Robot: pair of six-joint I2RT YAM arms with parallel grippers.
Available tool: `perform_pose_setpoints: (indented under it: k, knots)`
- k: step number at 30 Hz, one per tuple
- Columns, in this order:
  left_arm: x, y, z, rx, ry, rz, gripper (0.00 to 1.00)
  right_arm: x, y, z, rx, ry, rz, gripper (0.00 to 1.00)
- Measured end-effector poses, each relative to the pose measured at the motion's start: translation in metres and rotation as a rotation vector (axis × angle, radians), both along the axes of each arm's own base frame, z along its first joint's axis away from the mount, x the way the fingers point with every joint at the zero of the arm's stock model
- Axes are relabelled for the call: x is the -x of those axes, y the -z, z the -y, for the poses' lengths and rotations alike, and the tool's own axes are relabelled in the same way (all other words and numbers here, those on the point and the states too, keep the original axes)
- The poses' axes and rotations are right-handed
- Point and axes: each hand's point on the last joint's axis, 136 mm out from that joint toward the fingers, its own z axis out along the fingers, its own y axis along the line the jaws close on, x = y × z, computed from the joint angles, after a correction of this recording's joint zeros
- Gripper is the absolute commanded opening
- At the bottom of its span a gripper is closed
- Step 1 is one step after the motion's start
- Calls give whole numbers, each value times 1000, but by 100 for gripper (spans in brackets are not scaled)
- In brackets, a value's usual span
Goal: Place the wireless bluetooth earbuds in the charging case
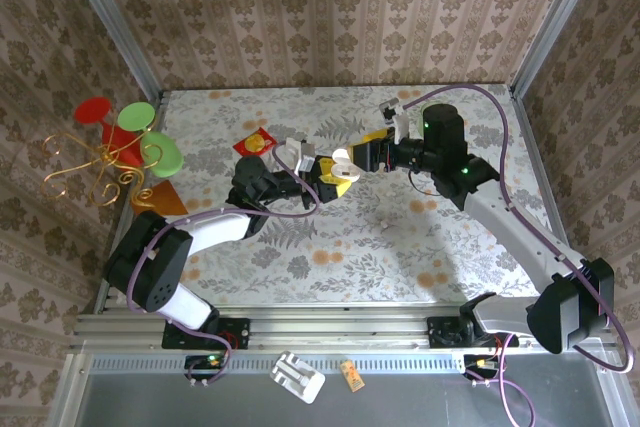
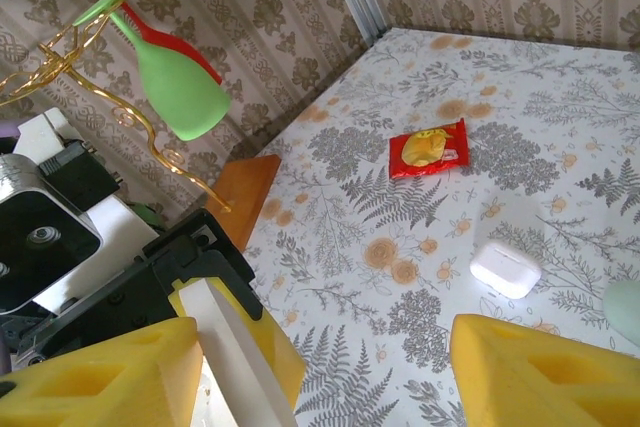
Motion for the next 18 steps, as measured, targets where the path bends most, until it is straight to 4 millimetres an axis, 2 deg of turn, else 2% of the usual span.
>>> perform_pose_setpoints:
  k: [4, 11, 18]
  knots:
    - [0, 0, 0, 0, -1, -1, 22, 0, 0, 0, 0, 0, -3, 66]
    - [-1, -1, -1, 4, -6, 20, 22, 4, -2, -2, -27, -11, -29, 78]
    - [-1, -10, -4, 29, -19, 75, 22, 16, -25, 1, -92, -11, -18, 86]
